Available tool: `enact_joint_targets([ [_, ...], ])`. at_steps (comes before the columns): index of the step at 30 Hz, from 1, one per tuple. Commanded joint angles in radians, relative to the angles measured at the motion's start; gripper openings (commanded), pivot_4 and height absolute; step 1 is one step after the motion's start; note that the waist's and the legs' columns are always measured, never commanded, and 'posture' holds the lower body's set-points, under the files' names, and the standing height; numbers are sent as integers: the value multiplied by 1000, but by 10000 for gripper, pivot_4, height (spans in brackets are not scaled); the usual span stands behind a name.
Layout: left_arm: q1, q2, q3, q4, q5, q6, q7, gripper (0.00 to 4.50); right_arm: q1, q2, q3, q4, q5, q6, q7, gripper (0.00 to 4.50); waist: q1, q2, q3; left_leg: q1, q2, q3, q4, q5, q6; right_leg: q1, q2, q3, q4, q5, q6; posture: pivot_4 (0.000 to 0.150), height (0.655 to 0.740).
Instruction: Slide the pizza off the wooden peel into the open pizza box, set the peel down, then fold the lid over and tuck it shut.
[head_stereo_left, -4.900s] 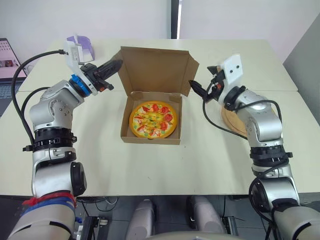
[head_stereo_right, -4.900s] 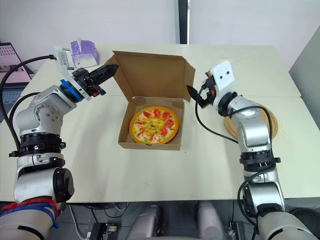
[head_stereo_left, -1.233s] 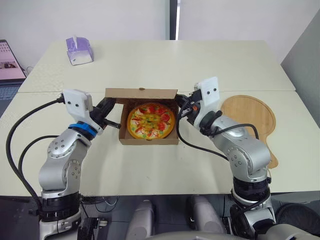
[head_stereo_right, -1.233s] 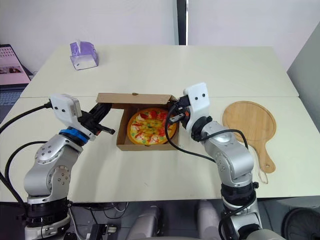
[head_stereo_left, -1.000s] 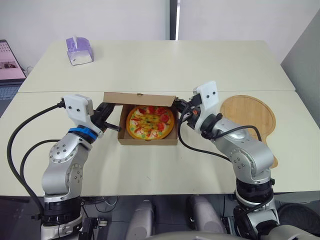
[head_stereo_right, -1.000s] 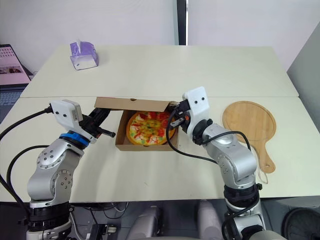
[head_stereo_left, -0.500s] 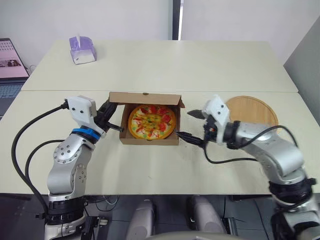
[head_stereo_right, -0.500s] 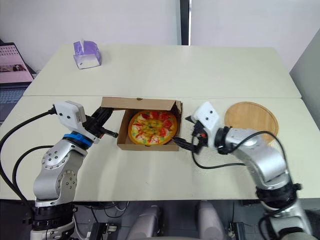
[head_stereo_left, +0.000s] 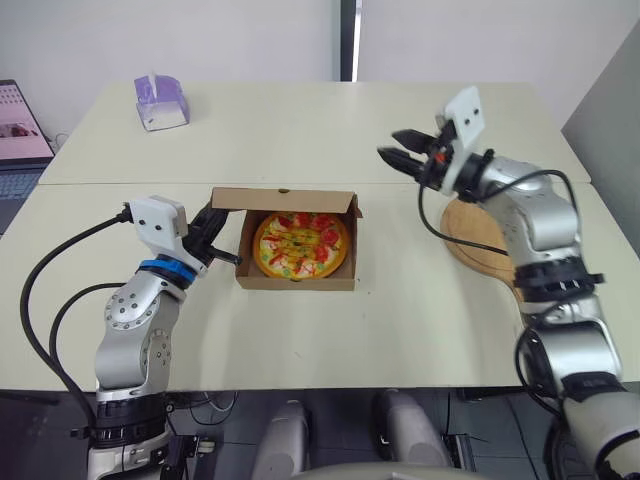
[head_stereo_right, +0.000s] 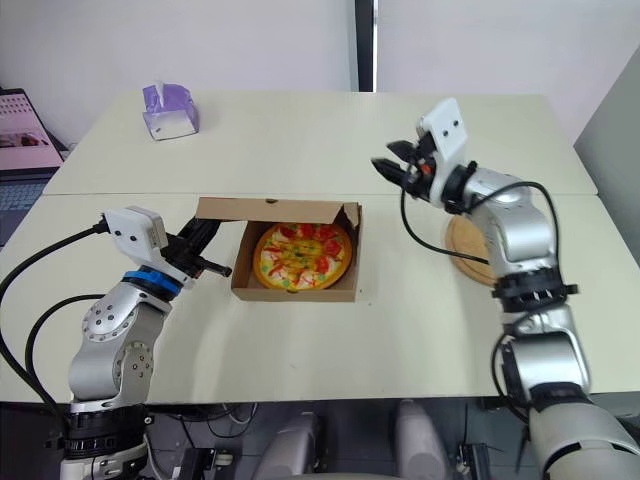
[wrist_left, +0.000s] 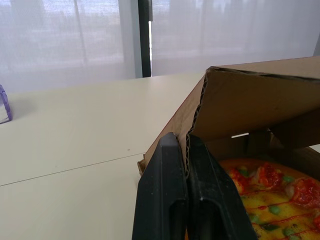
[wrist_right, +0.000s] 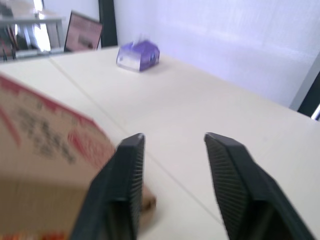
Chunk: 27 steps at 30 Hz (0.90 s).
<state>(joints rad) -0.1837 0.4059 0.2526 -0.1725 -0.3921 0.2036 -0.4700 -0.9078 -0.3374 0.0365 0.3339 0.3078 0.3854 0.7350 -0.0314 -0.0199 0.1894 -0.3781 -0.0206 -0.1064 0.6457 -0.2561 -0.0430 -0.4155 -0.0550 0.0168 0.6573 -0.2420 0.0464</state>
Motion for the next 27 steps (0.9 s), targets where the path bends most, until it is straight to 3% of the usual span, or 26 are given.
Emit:
enact_joint_targets([
  [1,-1,7,11,2,9,-26,1,0,0,55,2,7,24,-23,26,4646,1,0,0,0,0,0,0,0,0,0,0,0,0,0,0,1500,7400],
  [3,1,8,11,2,9,-30,1,0,23,72,10,-7,23,-11,44,283,3,0,0,-1,0,0,0,0,0,-1,0,0,0,0,0,1500,7400],
  [15,37,33,-9,-16,-5,-3,-57,0,132,80,41,-151,49,97,103,283,0,0,0,-2,0,0,0,0,0,-4,0,0,2,0,0,1500,7400],
  [19,65,50,7,-35,-19,20,-69,8926,171,66,84,-186,22,88,129,0,0,0,0,-2,0,0,0,0,0,-4,0,0,2,0,0,1500,7400],
  [27,168,111,51,-104,-65,76,-119,35085,198,49,117,-204,-7,76,132,0,-2,0,0,-2,0,0,0,0,0,-4,0,0,2,0,0,1500,7400],
])
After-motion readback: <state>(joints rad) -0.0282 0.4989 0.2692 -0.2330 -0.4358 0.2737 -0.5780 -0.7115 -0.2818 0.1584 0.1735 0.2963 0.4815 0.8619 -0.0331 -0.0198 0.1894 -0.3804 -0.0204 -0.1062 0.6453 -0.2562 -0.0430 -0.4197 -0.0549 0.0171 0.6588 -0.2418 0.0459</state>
